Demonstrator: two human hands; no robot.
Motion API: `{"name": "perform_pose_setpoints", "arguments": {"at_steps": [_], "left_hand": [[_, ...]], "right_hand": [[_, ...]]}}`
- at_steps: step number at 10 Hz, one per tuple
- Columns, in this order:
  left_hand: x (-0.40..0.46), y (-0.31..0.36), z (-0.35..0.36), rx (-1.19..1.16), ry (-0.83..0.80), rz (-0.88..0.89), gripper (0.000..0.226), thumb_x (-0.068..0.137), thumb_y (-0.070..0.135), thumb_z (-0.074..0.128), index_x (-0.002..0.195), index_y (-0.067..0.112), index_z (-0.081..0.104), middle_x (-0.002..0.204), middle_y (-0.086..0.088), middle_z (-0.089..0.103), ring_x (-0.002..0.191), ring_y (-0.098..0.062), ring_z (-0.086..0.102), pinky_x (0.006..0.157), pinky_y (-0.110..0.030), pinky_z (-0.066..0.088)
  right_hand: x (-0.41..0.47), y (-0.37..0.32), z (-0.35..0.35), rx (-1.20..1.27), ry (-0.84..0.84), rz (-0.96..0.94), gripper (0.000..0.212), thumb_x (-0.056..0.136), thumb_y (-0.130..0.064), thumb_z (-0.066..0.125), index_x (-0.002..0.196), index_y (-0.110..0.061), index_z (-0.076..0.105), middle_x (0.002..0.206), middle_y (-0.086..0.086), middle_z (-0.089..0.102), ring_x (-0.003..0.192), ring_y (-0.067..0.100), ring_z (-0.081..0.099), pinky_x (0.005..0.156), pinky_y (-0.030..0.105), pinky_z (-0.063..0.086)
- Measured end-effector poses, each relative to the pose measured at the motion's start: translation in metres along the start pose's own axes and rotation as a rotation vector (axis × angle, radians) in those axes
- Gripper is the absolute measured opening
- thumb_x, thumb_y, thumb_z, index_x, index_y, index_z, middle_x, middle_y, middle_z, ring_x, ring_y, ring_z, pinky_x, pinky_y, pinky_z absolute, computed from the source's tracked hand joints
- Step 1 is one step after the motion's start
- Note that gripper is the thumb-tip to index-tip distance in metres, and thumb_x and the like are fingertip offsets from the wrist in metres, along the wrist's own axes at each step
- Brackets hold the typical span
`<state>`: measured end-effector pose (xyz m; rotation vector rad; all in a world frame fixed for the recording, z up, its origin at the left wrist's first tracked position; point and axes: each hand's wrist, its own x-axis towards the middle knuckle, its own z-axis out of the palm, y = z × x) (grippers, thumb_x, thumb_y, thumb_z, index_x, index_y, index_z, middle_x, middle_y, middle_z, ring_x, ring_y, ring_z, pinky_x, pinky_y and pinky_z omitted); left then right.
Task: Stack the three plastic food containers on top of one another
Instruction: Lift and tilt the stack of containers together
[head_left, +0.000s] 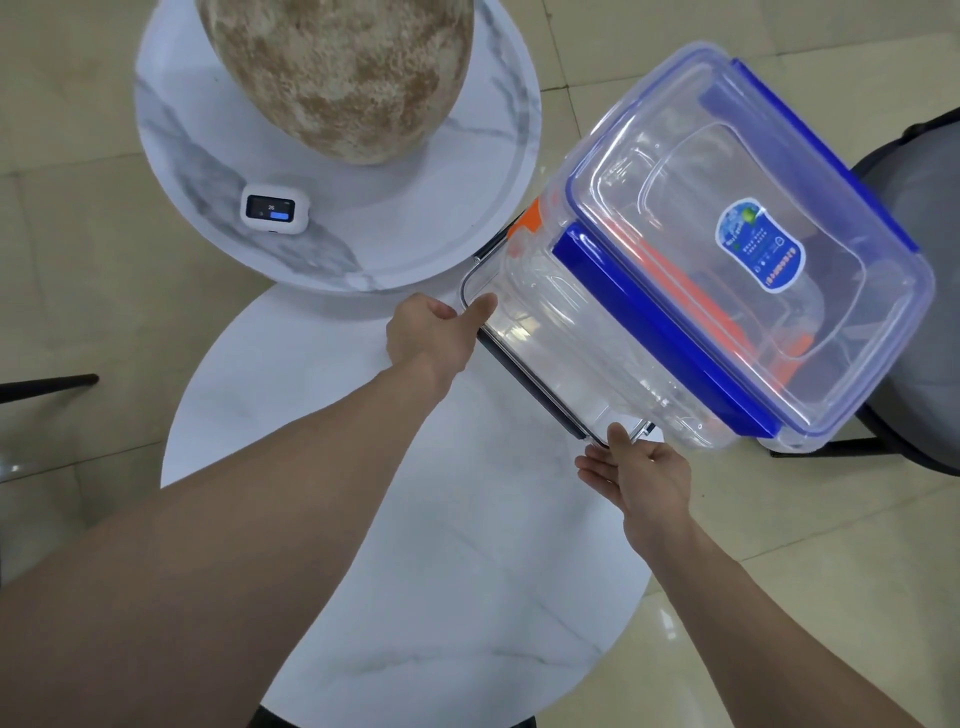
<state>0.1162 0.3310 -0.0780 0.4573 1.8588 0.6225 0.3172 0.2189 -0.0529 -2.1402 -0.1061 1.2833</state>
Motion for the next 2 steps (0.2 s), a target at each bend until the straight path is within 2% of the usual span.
{"name": "perform_pose_setpoints", "arguments": {"at_steps": [1, 2], "left_hand": [[-0.008, 0.003, -0.003, 0.041, 0.003, 0.024, 0.061, 0.059, 0.068, 0.079, 0.085, 0.018, 0.055, 0.088, -0.009, 0.074, 0.081, -0.031, 0.075, 0.081, -0.047, 0.064], [-0.023, -0.001, -0.011, 0.081, 0.004, 0.004, 0.064, 0.068, 0.069, 0.076, 0.094, 0.013, 0.059, 0.079, -0.007, 0.073, 0.077, -0.029, 0.076, 0.081, -0.045, 0.064]], "right_hand": [[-0.003, 0.004, -0.006, 0.021, -0.058, 0.039, 0.030, 0.094, -0.024, 0.071, 0.106, 0.002, 0.062, 0.094, 0.022, 0.075, 0.085, 0.035, 0.076, 0.078, 0.039, 0.061], [-0.008, 0.017, -0.011, -0.017, -0.094, 0.082, 0.032, 0.096, -0.034, 0.066, 0.108, -0.005, 0.063, 0.097, 0.018, 0.077, 0.091, 0.033, 0.077, 0.088, 0.040, 0.059]]}}
